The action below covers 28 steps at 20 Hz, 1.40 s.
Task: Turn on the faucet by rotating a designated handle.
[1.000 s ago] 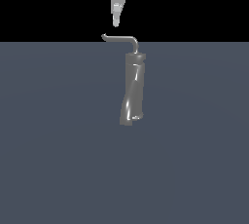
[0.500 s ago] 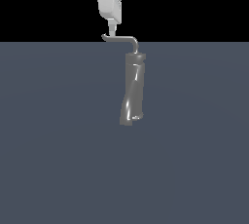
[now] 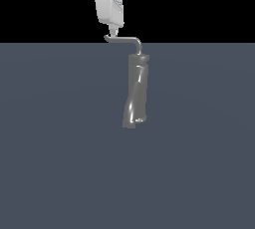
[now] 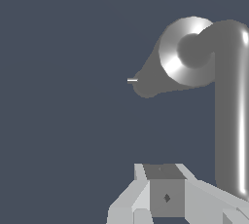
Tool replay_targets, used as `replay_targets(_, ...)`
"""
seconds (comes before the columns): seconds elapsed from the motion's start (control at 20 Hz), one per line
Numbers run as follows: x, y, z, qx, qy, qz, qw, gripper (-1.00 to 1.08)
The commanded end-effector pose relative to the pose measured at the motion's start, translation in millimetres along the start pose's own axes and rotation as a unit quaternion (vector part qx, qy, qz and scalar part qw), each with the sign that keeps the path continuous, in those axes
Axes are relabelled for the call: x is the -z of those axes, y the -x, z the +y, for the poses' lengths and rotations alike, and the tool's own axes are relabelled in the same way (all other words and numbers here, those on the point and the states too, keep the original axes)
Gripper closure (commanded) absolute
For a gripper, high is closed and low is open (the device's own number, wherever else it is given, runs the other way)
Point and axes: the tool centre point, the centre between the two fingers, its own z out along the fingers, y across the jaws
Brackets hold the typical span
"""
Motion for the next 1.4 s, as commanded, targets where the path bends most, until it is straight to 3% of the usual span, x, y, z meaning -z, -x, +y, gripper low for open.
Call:
replay_targets(0.0, 0.0, 0.0, -0.5, -0.001, -0.001, 0.000, 1.0000, 1.08)
replay_targets(1.35, -0.4, 3.7, 57.2, -0.001, 0.000, 0.000, 1.0000, 1.08)
